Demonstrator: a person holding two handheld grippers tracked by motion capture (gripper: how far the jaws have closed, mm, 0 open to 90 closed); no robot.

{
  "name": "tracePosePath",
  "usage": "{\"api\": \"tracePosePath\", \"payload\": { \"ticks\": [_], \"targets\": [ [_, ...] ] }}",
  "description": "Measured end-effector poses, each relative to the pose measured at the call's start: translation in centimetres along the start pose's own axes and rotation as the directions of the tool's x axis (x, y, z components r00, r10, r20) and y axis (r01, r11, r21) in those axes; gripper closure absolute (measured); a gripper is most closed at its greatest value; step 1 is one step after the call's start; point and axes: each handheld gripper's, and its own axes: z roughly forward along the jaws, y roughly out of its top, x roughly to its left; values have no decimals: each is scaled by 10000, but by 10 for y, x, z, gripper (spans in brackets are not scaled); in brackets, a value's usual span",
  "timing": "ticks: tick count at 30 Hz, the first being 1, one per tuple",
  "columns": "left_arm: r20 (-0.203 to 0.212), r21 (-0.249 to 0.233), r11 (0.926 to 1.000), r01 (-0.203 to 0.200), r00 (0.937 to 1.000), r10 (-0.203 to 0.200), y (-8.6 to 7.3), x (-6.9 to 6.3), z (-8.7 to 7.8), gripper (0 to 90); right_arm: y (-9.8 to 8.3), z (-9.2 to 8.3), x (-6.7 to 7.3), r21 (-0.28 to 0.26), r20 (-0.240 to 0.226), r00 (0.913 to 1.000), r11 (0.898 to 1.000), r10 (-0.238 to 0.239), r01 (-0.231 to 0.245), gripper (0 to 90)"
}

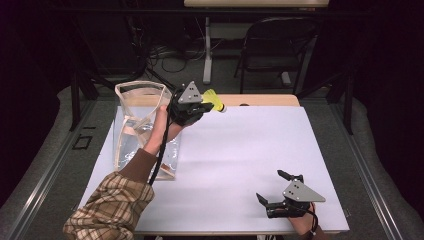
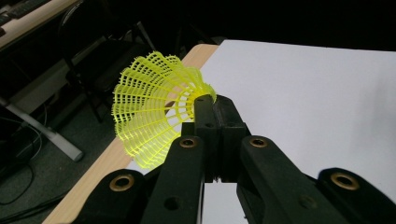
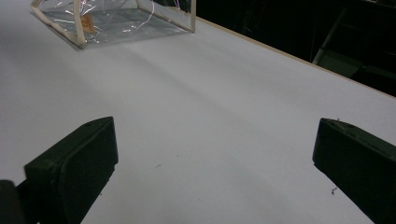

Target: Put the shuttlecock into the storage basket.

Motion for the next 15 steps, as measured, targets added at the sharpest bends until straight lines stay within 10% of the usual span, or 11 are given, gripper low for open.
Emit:
{"api": "tracePosePath", "payload": {
  "ticks": [15],
  "targets": [
    [-400,-145,9998,114,9991,-119,4,14,-10,900,0,0,1,-25,-21,10000,10000,24,-24,0]
  ]
}}
